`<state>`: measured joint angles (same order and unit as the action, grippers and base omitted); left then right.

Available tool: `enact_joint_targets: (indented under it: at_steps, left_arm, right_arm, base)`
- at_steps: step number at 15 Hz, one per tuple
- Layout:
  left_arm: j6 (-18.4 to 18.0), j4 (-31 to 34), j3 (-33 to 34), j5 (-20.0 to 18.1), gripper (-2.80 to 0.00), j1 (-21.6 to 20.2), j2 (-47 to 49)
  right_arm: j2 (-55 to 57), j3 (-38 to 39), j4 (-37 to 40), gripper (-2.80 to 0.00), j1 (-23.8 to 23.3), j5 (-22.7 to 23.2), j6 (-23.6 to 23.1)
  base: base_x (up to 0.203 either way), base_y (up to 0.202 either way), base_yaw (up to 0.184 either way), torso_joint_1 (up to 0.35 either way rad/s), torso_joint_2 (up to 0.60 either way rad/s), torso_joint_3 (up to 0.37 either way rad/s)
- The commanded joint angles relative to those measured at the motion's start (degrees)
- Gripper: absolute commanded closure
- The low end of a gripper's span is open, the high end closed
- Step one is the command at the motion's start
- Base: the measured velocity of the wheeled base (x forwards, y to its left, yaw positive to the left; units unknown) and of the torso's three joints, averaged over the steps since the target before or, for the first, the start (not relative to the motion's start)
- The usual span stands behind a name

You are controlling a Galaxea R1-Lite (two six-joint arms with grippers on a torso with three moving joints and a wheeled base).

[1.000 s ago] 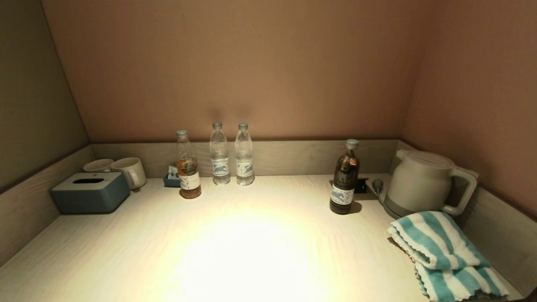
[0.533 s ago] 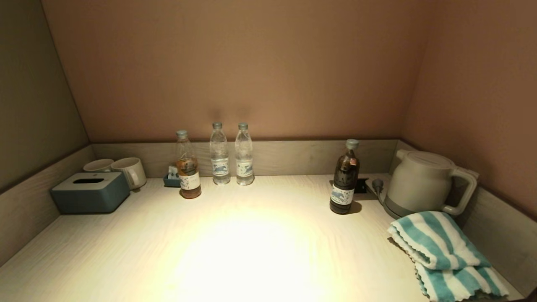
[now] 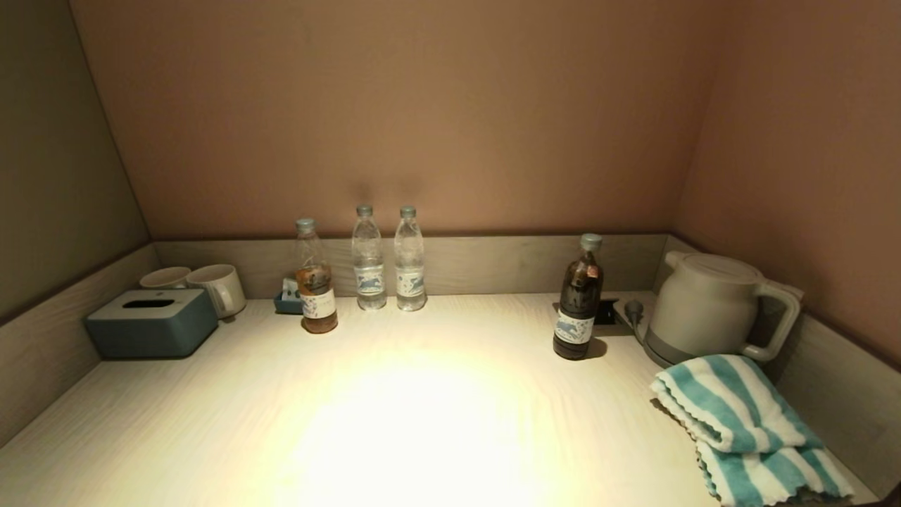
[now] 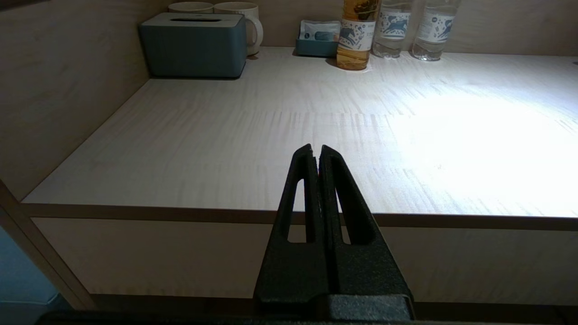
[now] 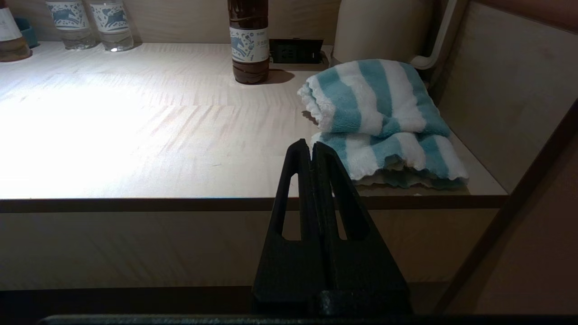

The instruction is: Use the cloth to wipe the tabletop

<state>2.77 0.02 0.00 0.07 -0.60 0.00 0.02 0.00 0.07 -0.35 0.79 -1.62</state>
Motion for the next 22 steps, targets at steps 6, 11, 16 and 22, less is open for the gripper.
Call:
enact_joint_targets:
  at_steps: [6,11,16,22]
  left_arm:
    - [0.04,-0.02,0.0,0.01,0.0,-0.02,0.09]
    - [0.04,-0.02,0.0,0.01,0.0,-0.02,0.09]
    - [0.04,-0.02,0.0,0.01,0.0,-0.02,0.09]
    - [0.04,-0.02,0.0,0.01,0.0,-0.02,0.09]
  right_arm:
    - [-0.02,0.0,0.01,0.0,0.09,0.0,-0.05]
    - [-0.02,0.0,0.01,0.0,0.09,0.0,-0.05]
    - [-0.02,0.0,0.01,0.0,0.0,0.0,-0.05]
    - [-0.02,0.0,0.01,0.0,0.0,0.0,-0.05]
  base:
    - [0.0,0.0,0.0,0.0,0.0,0.0]
    - [0.0,0.0,0.0,0.0,0.0,0.0]
    - [0.0,0.0,0.0,0.0,0.0,0.0]
    - [0.0,0.0,0.0,0.0,0.0,0.0]
